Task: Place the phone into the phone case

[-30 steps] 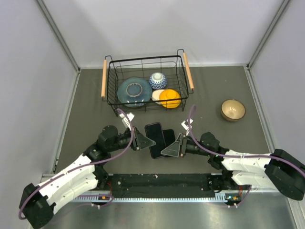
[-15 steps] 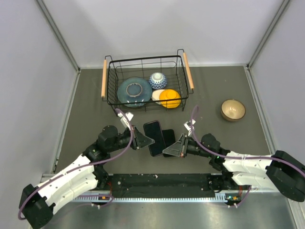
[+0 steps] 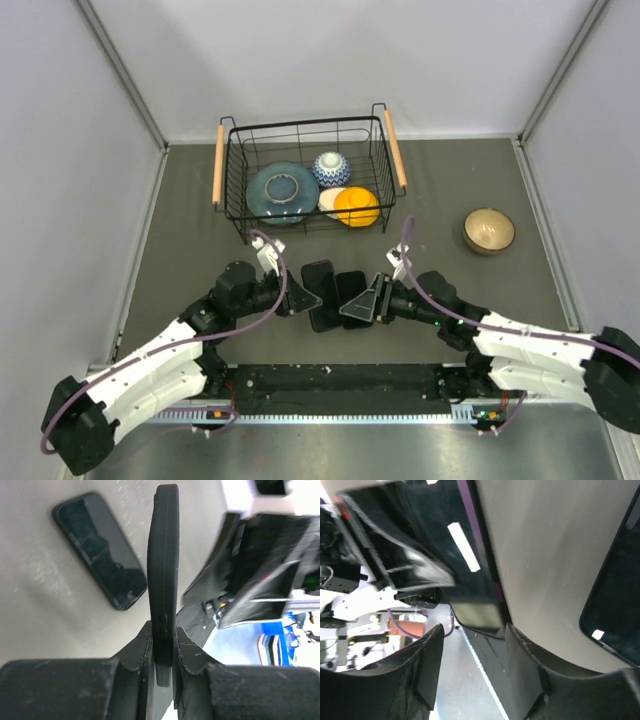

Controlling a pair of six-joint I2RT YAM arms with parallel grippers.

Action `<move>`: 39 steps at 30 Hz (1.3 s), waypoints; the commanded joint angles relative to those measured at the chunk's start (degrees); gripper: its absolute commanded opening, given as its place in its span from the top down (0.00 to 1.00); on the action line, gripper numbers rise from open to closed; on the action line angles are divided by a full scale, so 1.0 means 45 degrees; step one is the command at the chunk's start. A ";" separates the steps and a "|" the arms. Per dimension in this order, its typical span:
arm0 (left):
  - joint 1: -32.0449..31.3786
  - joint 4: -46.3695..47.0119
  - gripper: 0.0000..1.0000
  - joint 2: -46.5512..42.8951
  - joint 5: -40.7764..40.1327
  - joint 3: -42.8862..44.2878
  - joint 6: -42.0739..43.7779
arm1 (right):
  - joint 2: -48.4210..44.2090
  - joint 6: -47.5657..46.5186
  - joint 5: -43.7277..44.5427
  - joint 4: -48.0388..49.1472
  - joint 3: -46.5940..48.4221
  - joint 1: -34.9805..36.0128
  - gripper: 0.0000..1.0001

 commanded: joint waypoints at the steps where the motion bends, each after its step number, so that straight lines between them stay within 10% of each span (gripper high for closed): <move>1: 0.0048 -0.1218 1.00 0.0427 -0.0127 0.0632 0.0916 | -0.1943 -0.2304 0.1685 -0.3496 0.1265 0.0050 0.44; 20: 0.1493 -0.1630 1.00 0.5388 0.1083 0.1433 0.1854 | -0.2982 -0.3751 0.2312 -0.5786 0.1656 0.0050 0.37; 39: 0.1884 -0.6473 0.51 0.3614 -0.3563 0.3541 0.1757 | -0.3627 -0.4240 0.3329 -0.7739 0.2359 0.0030 0.36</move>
